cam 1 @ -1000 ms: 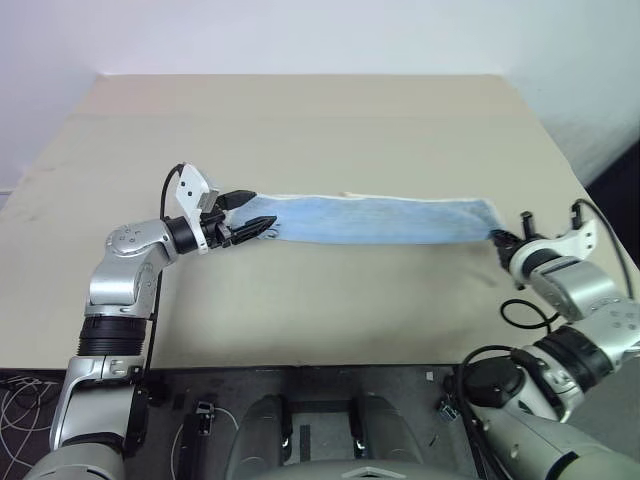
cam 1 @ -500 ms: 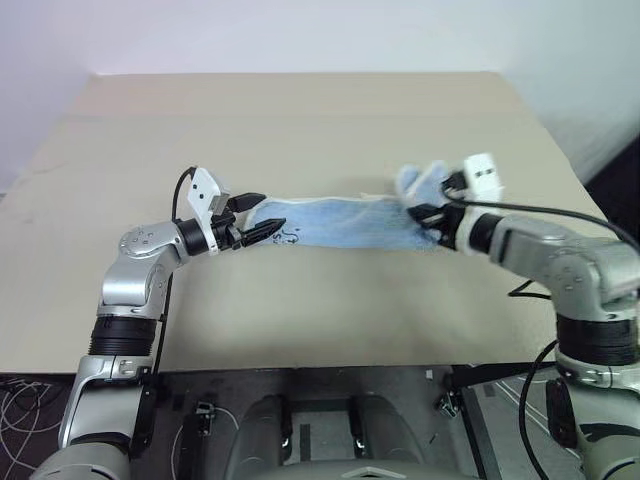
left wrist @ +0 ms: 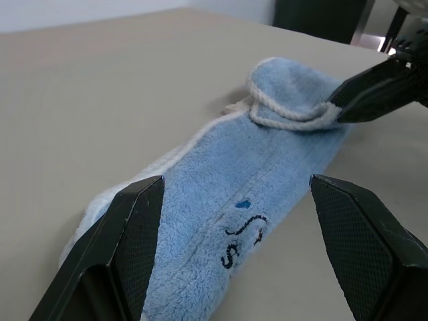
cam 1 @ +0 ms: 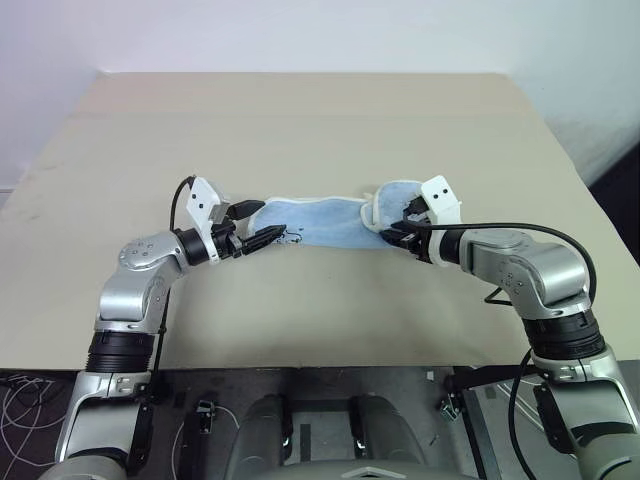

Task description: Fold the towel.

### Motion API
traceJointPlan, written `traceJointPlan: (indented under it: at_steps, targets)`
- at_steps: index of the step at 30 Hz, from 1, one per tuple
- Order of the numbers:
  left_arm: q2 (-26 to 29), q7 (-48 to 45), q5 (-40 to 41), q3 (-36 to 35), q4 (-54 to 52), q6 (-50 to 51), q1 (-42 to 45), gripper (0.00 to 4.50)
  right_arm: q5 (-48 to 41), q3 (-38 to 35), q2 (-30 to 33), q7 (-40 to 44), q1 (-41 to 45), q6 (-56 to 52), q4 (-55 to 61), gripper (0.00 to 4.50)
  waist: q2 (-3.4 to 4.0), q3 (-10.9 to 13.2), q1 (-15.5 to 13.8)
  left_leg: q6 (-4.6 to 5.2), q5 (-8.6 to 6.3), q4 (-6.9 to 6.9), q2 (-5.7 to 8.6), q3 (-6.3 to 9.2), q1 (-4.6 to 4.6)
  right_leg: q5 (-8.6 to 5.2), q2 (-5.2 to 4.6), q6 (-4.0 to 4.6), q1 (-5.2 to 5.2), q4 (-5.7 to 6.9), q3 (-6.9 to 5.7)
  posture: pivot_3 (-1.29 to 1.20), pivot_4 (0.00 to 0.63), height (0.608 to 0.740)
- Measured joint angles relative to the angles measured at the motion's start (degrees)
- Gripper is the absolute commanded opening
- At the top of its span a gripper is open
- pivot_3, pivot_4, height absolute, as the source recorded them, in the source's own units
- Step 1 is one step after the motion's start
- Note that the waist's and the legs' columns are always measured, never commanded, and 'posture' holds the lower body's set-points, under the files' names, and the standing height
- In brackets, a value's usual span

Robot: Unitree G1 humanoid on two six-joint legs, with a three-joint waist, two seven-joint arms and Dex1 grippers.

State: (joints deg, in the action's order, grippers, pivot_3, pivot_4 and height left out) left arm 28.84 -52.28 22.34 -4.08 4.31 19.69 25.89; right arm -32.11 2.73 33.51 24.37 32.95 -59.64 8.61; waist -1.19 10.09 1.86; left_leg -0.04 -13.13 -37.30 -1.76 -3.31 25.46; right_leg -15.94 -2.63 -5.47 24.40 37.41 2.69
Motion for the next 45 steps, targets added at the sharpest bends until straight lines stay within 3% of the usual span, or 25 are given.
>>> traceJointPlan:
  at_steps: [4, 7, 10, 19, 25, 30, 33, 37, 45]
  targets:
    - [0.3, 1.3, 2.1, -1.6, -2.1, 2.5, -1.9, 3.65, -4.3, -5.3, -0.1, 2.0, -2.3, -1.5, 6.2, 3.82, 0.0, 0.0, -0.1, 0.0, 0.0, 0.01, -0.01, 0.02, 0.0, 0.0, 0.0, 0.0, -0.02, 0.0, -0.01, 0.0, 0.15, 0.74]
    - [0.3, 3.3, 4.6, -3.8, -4.5, 6.0, -3.5, 3.65, -5.1, -7.8, -0.3, 2.2, -3.4, -1.0, 7.7, 3.82, 0.0, 0.0, -0.2, 0.0, 0.0, -0.04, -0.01, 0.01, -0.05, 0.02, -0.02, 0.01, -0.06, 0.01, -0.01, 0.0, 0.15, 0.74]
    - [-0.3, 6.4, 7.5, -6.4, -6.8, 10.1, -5.1, 3.65, -3.6, -9.7, -1.2, 0.7, -2.3, 1.7, 4.1, 3.19, 0.0, 0.0, -0.1, 0.0, 0.0, -0.1, -0.02, 0.01, -0.11, 0.04, 0.0, 0.03, -0.11, 0.04, 0.01, 0.0, 0.15, 0.74]
    - [-7.8, 22.2, 21.1, -13.9, -16.3, 25.9, -10.8, 3.65, 7.8, -5.3, -5.1, 3.0, 3.1, 18.2, -17.8, 0.12, -0.01, 0.0, 0.4, 0.03, 0.03, -0.15, 0.0, -0.01, -0.1, 0.11, 0.01, -0.02, -0.15, 0.06, 0.02, 0.0, 0.15, 0.74]
    - [-10.6, 30.1, 24.5, -14.3, -19.4, 31.0, -14.5, 3.65, 13.6, -1.2, -7.0, 5.5, 3.1, 24.9, -26.5, 0.03, 0.0, 0.0, 0.5, 0.01, 0.04, -0.18, 0.0, -0.01, -0.16, 0.14, 0.02, 0.01, -0.16, 0.15, 0.03, 0.0, 0.15, 0.74]
    - [-14.6, 36.2, 27.9, -15.1, -20.2, 33.5, -14.9, 3.65, 14.9, -1.3, -7.8, 6.5, 2.2, 27.4, -27.2, 0.03, 0.0, 0.0, 0.5, 0.01, 0.04, -0.27, 0.0, -0.01, -0.17, 0.18, 0.02, -0.01, -0.22, 0.15, 0.04, 0.0, 0.15, 0.74]
    - [-19.2, 42.7, 31.6, -16.6, -19.8, 36.2, -14.3, 4.47, 13.9, -2.2, -7.8, 7.7, 1.5, 27.4, -23.6, 0.0, 0.0, 0.0, 0.5, 0.01, 0.04, -0.28, -0.01, 0.0, -0.16, 0.19, 0.02, -0.02, -0.21, 0.17, 0.04, 0.0, 0.15, 0.74]
    - [-24.1, 51.7, 37.3, -20.4, -16.3, 37.4, -10.4, 4.47, 12.1, -4.0, -7.3, 9.2, 1.4, 27.2, -15.5, 0.0, -0.01, 0.0, 0.4, 0.01, 0.04, -0.42, -0.02, 0.08, -0.16, 0.19, 0.06, -0.02, -0.24, 0.26, 0.02, 0.0, 0.15, 0.74]
    - [-28.2, 62.6, 42.9, -23.8, -8.7, 35.3, -4.0, 4.47, 9.5, -7.2, -6.4, 9.4, 0.9, 23.9, -7.6, 0.0, -0.02, 0.0, 0.0, 0.08, 0.07, -0.77, 0.01, 0.1, -0.23, 0.21, 0.09, 0.0, -0.4, 0.45, 0.01, 0.0, 0.15, 0.74]
